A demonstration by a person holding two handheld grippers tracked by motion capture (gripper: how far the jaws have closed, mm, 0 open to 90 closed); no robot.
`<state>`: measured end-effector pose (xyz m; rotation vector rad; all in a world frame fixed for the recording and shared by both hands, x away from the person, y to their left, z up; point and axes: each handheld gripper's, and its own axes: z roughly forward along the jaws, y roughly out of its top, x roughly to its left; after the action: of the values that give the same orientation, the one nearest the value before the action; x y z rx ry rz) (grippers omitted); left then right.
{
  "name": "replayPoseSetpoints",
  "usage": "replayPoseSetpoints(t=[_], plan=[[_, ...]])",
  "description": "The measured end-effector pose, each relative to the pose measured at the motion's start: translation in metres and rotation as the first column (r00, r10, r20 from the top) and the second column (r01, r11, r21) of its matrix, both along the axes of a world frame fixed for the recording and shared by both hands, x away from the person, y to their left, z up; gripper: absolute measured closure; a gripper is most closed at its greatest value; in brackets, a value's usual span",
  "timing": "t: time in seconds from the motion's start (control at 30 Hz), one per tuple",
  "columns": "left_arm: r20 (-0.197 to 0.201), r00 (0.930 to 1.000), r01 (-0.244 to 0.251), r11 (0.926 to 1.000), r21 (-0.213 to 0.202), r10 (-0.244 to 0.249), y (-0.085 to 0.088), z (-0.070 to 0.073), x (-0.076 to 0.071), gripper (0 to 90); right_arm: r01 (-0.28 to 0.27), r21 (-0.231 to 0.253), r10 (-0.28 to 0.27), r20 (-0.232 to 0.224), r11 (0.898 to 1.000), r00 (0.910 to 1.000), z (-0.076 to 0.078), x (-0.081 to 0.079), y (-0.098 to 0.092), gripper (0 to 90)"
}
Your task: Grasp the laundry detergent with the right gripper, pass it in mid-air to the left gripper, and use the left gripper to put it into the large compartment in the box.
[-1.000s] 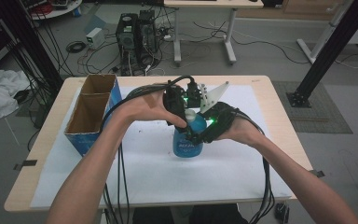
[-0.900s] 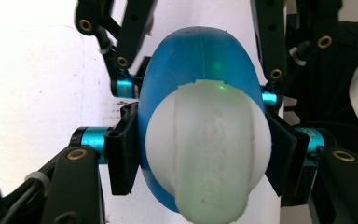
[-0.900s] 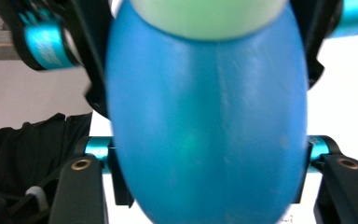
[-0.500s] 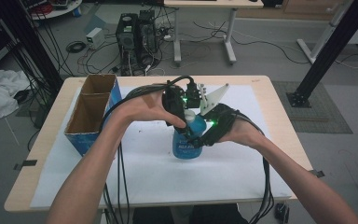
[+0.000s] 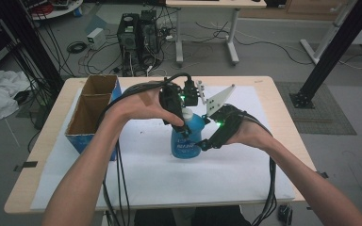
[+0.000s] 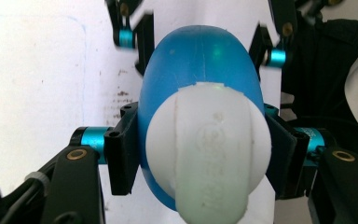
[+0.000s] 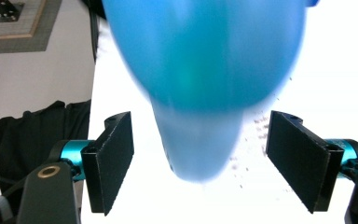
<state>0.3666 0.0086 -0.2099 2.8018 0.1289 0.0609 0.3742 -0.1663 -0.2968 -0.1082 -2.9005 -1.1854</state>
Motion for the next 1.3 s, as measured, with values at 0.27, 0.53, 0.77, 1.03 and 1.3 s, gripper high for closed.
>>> replayPoseSetpoints(t=[0.27,0.53,0.77,1.03,1.3], plan=[[0.015,0.9979,-0.064,0.9976,0.027,0.063,0.017,0.022,0.002,38.2,0.074,-0.040,-0.073,0.014,0.996,0.9972,0.003,0.000,-0.020,12.9],[0.017,0.9920,-0.126,0.9892,0.075,0.125,0.037,0.051,0.006,38.2,0.142,-0.107,-0.138,0.046,0.984,0.9894,0.002,0.000,-0.039,12.9],[0.041,0.9761,-0.217,0.9723,0.088,0.214,0.062,0.077,0.011,38.2,0.198,-0.151,-0.191,0.056,0.969,0.9799,0.003,0.003,-0.055,12.9],[0.055,0.9422,-0.334,0.9397,0.074,0.331,0.097,0.103,0.022,38.2,0.236,-0.177,-0.226,0.076,0.955,0.9712,0.001,0.003,-0.067,12.9],[0.037,0.8684,-0.496,0.8673,0.044,0.495,0.146,0.122,0.034,38.3,0.264,-0.175,-0.254,0.076,0.949,0.9642,0.000,0.003,-0.075,12.9]])
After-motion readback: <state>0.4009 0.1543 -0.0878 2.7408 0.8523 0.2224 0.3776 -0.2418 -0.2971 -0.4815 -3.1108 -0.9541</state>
